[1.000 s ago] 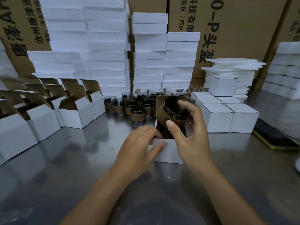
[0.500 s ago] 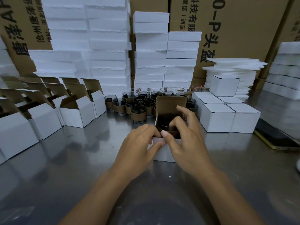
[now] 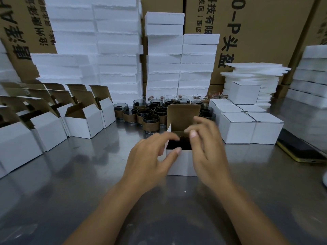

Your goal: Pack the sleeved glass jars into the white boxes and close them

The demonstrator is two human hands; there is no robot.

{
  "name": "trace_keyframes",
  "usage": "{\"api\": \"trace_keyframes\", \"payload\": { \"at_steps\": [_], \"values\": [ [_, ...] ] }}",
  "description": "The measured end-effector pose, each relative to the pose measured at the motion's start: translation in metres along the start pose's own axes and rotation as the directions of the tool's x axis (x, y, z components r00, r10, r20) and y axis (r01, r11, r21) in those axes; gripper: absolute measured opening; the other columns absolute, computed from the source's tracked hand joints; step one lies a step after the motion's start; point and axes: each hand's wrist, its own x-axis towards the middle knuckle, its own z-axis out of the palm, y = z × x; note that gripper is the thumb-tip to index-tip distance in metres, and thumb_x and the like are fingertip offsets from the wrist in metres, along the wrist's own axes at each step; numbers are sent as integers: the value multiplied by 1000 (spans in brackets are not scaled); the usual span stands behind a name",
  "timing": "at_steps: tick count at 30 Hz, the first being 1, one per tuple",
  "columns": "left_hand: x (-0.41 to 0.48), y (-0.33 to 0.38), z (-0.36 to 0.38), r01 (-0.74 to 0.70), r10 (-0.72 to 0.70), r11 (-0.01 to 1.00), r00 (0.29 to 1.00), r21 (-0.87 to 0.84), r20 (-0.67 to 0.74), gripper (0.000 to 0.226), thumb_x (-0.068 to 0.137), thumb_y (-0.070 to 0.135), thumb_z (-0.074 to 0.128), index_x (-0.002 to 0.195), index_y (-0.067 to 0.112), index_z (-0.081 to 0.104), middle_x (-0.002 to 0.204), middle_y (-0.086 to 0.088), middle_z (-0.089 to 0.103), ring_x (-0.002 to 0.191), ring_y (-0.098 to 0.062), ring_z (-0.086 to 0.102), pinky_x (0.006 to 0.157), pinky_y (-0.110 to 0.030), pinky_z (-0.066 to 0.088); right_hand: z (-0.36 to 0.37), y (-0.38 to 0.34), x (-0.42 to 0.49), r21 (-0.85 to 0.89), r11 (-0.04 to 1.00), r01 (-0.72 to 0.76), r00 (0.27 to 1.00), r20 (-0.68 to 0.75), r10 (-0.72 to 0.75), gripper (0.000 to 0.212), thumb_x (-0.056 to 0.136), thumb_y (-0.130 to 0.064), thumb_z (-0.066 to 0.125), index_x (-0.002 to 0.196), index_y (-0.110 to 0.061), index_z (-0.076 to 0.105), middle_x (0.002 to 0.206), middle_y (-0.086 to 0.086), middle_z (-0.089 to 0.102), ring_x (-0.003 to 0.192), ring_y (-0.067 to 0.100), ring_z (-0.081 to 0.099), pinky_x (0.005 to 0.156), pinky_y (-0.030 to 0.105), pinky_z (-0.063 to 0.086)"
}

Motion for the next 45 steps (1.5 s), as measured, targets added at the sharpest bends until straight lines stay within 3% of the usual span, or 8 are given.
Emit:
{"api": "trace_keyframes", "payload": {
  "at_steps": [2,5,12,19,28,33,39,45],
  "values": [
    [2,1,1,116,-125,982,991,-152,-47,28,86,47,50,113,47,46,66,9,45,69,-10,51,60,-17,39,0,-3,3,238,968,-82,979,-161,123,18,93,-17,41,97,-21,58,107,-11,54,107,1,50,89,14,37],
    [6,-1,6,286,-333,884,940,-369,-71,36,90,34,56,121,40,40,75,6,51,73,-1,53,62,-8,39,0,-1,8,491,808,-326,904,-87,418,23,92,-7,52,109,-23,51,110,-5,56,103,3,54,84,9,40],
    [10,-7,10,646,-586,608,757,-462,288,56,88,44,55,137,34,31,107,8,53,91,4,53,68,-15,40,9,6,7,453,678,-579,810,223,542,52,89,-3,54,136,-23,41,99,-21,55,102,2,56,66,-2,41],
    [11,-2,6,545,-482,618,832,-566,274,49,88,20,59,108,61,41,112,7,51,96,4,55,67,-9,41,6,8,6,421,749,-512,859,265,438,64,85,6,50,112,-52,46,97,-16,66,92,-4,61,67,3,44],
    [10,-5,6,495,-484,623,852,-605,199,24,87,7,61,88,30,58,101,5,61,101,-10,60,74,-9,42,6,5,9,550,550,-629,748,235,621,34,93,-16,46,71,-30,67,98,0,66,92,17,60,74,27,45],
    [11,-5,-1,504,-512,578,837,-642,196,19,92,14,52,76,17,62,84,13,68,86,7,59,76,-6,42,6,1,5,445,687,-574,817,265,511,52,66,-73,44,88,-27,56,80,-23,60,77,-12,54,70,13,41],
    [8,4,-2,501,-474,558,847,-662,242,39,68,58,56,78,21,57,78,16,64,84,1,60,86,-21,46,10,1,-2,388,823,-415,909,213,357,48,63,-61,54,96,-27,51,87,-15,57,67,-13,53,58,4,39],
    [9,1,-2,530,-501,547,828,-648,254,7,88,24,58,90,20,62,84,14,62,91,-6,59,98,-38,46,12,8,-4,355,856,-376,924,218,316,46,60,-60,57,94,-30,49,97,-11,57,75,-7,53,63,9,41]
  ]
}}
